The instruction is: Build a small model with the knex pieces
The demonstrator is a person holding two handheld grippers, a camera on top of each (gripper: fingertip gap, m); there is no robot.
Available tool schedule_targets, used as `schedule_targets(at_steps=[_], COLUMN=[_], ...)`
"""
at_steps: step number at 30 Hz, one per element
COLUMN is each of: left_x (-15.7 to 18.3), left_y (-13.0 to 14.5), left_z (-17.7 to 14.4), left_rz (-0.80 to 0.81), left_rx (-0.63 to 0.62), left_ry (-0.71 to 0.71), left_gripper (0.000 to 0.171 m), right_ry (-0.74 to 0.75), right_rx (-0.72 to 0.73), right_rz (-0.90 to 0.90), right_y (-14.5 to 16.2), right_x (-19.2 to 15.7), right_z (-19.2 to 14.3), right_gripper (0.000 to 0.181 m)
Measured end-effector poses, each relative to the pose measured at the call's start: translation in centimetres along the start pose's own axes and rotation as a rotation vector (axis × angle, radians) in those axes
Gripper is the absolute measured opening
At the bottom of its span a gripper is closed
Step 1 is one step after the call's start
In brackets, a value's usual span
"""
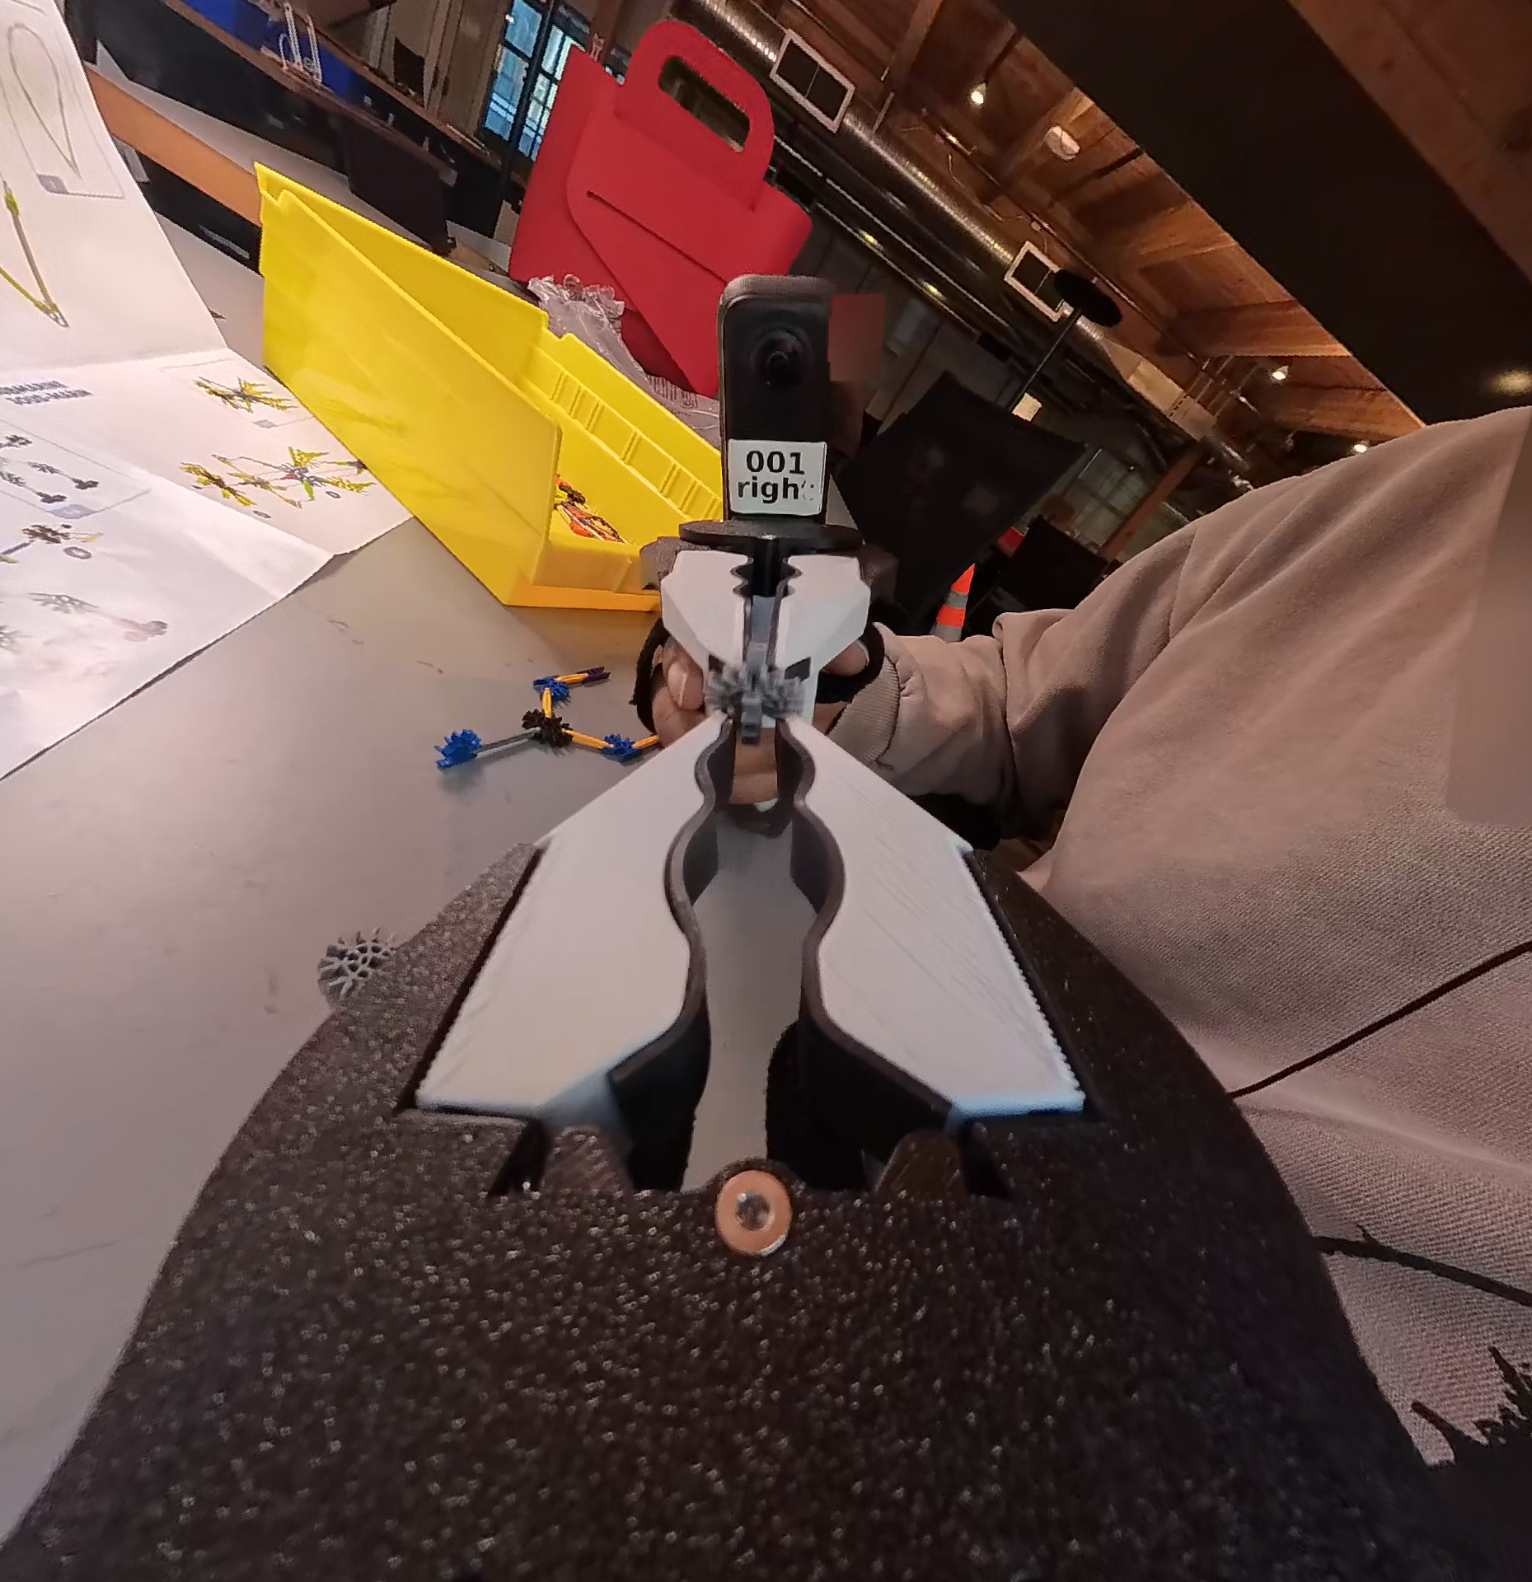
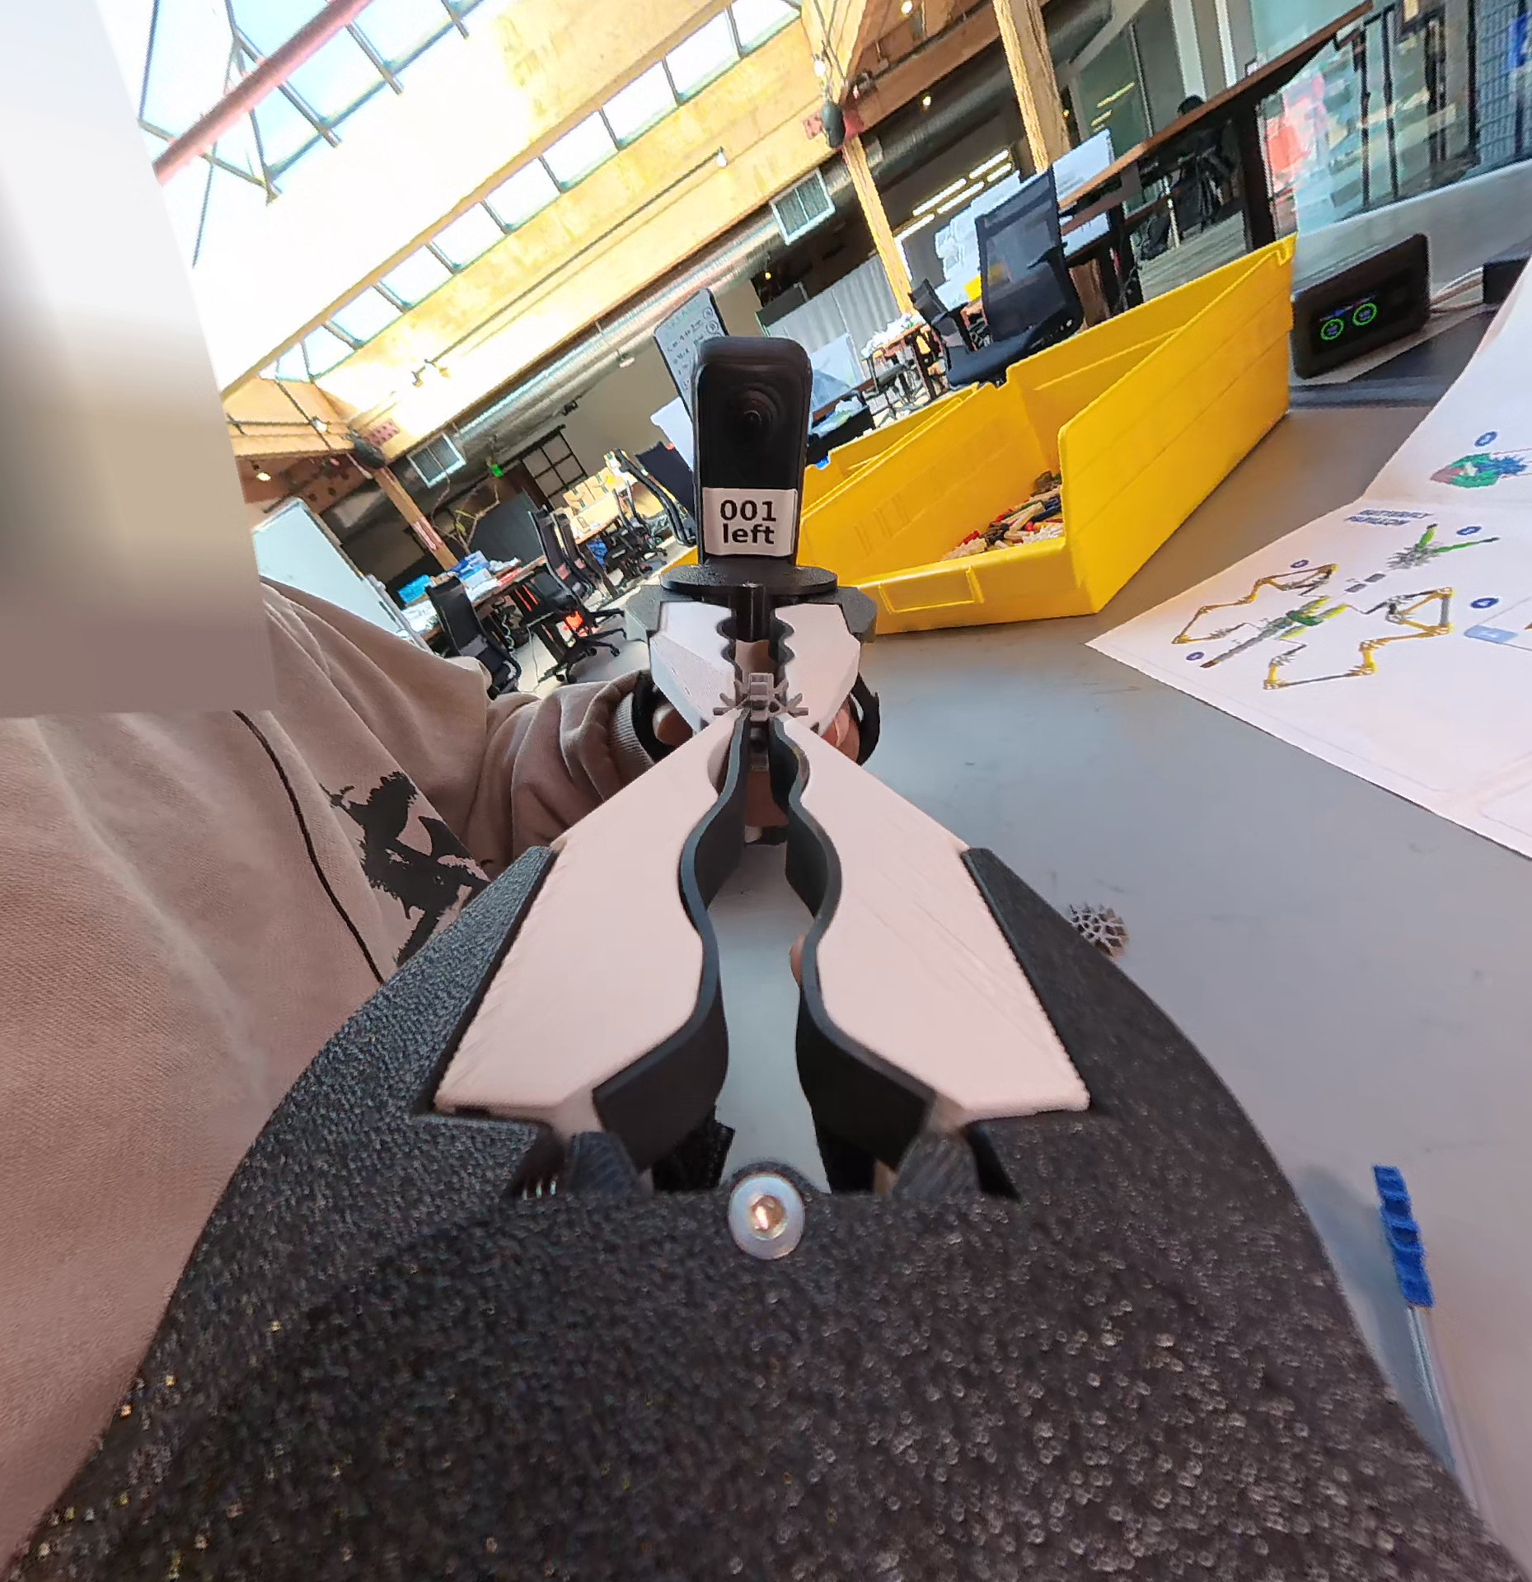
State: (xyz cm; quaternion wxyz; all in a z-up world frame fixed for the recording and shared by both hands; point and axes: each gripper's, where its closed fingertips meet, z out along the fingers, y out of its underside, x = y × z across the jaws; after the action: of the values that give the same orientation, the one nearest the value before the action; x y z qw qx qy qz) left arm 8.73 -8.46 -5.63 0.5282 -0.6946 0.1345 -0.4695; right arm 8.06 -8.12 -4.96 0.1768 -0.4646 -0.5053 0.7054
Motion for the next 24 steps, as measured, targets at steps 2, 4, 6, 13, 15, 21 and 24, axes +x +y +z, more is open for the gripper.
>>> schedule_targets(at_steps=[2,4,6,13,15,21,24], left_x=[0.1,0.0,-0.1,0.2,0.4,1.0,0.8], left_y=[-0.1,0.0,0.2,1.2,1.5,2.1,2.3], left_z=[0.0,-0.1,-0.1,0.2,0.3,0.5,0.5], left_rz=[0.006,0.009,0.028,0.107,0.115,0.072,0.041], left_rx=[0.011,0.003,-0.021,-0.099,-0.113,-0.156,-0.158], left_ry=[0.002,-0.004,-0.017,-0.029,-0.020,0.012,0.014], left_gripper=[0.006,0.003,0.003,0.003,0.003,0.003,0.002], right_ry=[0.009,0.007,0.016,0.029,0.012,-0.011,-0.010], right_rx=[-0.007,-0.022,-0.045,-0.131,-0.144,-0.140,-0.131], right_rz=[-0.018,-0.025,-0.039,-0.110,-0.095,-0.079,-0.059], right_y=[0.2,0.4,0.7,1.8,2.0,2.3,2.4], right_x=[0.1,0.0,0.1,-0.2,-0.5,-1.0,-0.9], right_z=[0.1,0.1,0.1,0.4,0.4,0.5,0.7], right_gripper=[0.002,0.002,0.003,0.022,0.022,0.021,0.021])
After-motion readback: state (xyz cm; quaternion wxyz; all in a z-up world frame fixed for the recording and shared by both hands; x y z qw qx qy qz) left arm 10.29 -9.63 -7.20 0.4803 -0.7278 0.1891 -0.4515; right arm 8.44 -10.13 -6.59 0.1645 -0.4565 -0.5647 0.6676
